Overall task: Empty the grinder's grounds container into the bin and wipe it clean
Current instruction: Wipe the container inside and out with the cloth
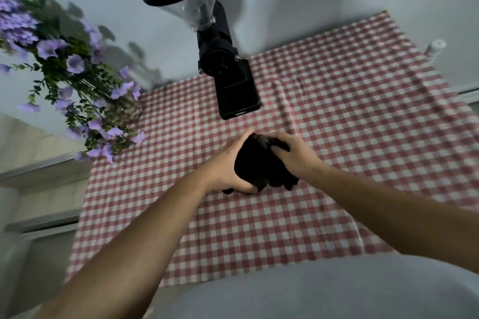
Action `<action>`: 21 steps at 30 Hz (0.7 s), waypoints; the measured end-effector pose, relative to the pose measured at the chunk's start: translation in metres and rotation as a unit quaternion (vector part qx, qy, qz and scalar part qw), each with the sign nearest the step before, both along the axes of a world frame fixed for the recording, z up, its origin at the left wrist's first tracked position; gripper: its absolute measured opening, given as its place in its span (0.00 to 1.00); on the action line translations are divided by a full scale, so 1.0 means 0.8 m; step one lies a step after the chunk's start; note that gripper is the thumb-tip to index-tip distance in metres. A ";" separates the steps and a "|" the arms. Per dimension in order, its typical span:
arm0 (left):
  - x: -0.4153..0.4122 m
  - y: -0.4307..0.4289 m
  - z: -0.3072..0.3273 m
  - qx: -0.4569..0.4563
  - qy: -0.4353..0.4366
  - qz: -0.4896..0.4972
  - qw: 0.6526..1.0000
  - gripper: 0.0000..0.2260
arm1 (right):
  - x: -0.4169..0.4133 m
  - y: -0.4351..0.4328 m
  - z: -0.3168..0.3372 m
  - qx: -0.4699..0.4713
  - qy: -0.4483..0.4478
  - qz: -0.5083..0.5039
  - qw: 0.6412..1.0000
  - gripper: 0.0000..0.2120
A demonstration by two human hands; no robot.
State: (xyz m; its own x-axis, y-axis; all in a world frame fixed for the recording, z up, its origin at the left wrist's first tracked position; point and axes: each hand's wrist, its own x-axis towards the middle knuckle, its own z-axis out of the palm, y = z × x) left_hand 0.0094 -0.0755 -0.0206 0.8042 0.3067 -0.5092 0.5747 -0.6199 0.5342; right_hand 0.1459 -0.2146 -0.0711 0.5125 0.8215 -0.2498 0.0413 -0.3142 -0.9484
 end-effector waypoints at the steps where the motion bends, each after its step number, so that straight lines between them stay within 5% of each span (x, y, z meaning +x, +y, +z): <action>1: 0.001 0.000 0.001 0.011 -0.008 0.003 1.000 0.57 | 0.004 0.006 0.009 0.030 0.004 -0.013 0.999 0.14; 6: 0.003 -0.030 -0.016 0.056 -0.001 0.196 0.979 0.53 | -0.038 -0.024 -0.015 0.017 -0.009 -0.035 0.999 0.14; 10: 0.002 -0.023 -0.006 0.058 -0.005 0.094 0.994 0.49 | -0.007 -0.023 -0.018 -0.066 -0.002 0.005 0.998 0.11; 14: 0.004 -0.004 0.009 0.101 0.048 -0.051 0.992 0.54 | 0.026 0.008 0.008 0.005 0.064 -0.128 0.990 0.10; 21: 0.002 -0.029 -0.012 0.095 0.002 0.115 0.989 0.42 | -0.013 -0.020 -0.031 -0.057 0.027 -0.005 0.998 0.13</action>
